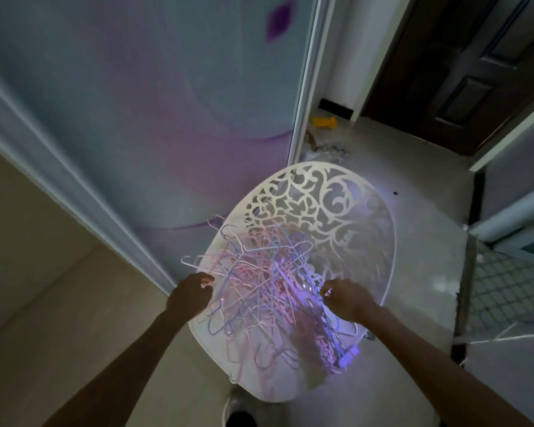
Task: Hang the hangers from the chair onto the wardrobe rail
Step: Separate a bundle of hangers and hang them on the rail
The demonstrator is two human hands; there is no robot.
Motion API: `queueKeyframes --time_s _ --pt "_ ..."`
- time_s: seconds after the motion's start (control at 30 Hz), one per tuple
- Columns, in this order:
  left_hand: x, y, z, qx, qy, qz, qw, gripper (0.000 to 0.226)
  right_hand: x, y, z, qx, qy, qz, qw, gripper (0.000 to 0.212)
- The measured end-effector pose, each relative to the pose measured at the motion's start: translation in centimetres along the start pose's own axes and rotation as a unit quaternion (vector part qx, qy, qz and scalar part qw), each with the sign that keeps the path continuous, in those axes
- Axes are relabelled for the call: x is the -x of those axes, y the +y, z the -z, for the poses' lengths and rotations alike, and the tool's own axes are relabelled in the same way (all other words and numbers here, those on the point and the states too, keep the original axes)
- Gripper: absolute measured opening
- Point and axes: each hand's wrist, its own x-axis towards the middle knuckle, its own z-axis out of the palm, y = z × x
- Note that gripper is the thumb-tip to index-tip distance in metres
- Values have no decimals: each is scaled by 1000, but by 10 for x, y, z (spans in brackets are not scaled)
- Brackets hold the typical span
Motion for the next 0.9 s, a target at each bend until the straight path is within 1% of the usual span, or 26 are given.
queueKeyframes --time_s 0.1,0.17,0.2,0.27,0.37,0.4,0.53,0.6,0.67,0.7,0.73,0.8,0.9 --pt "-42 -1 -25 23 2 16 1000 35 -33 7 -28 -26 37 -28 999 34" --pt "-63 2 -39 36 -16 19 999 40 -50 11 -45 -37 48 -43 997 40" --pt "-76 1 -48 36 -23 17 999 43 -60 12 -55 -34 70 -51 996 42" --pt "-97 -2 -64 36 -35 19 999 48 -77 12 -73 -3 142 -51 989 47" --pt "-120 -8 -83 31 -51 1 998 53 -91 8 -96 85 215 -63 971 55" --pt "-128 -12 -89 33 -57 -2 998 55 -95 9 -103 104 222 -62 968 55" --pt "-147 -12 -107 111 -47 -13 993 54 -111 19 -115 131 208 -56 968 36" --pt "-152 -7 -111 125 -1 -27 992 46 -116 26 -110 109 186 -45 975 30" --pt "-154 -1 -108 142 66 -43 987 32 -117 33 -101 79 163 -41 983 18" --pt "-156 1 -105 153 86 -50 983 26 -116 36 -97 70 167 -40 983 12" --pt "-156 4 -100 152 89 -54 983 22 -115 39 -95 66 178 -38 981 12" --pt "-155 8 -93 125 76 -75 986 23 -112 43 -91 54 182 -25 981 17" --pt "-145 15 -90 93 47 -117 988 30 -110 45 -89 19 128 -42 991 18"
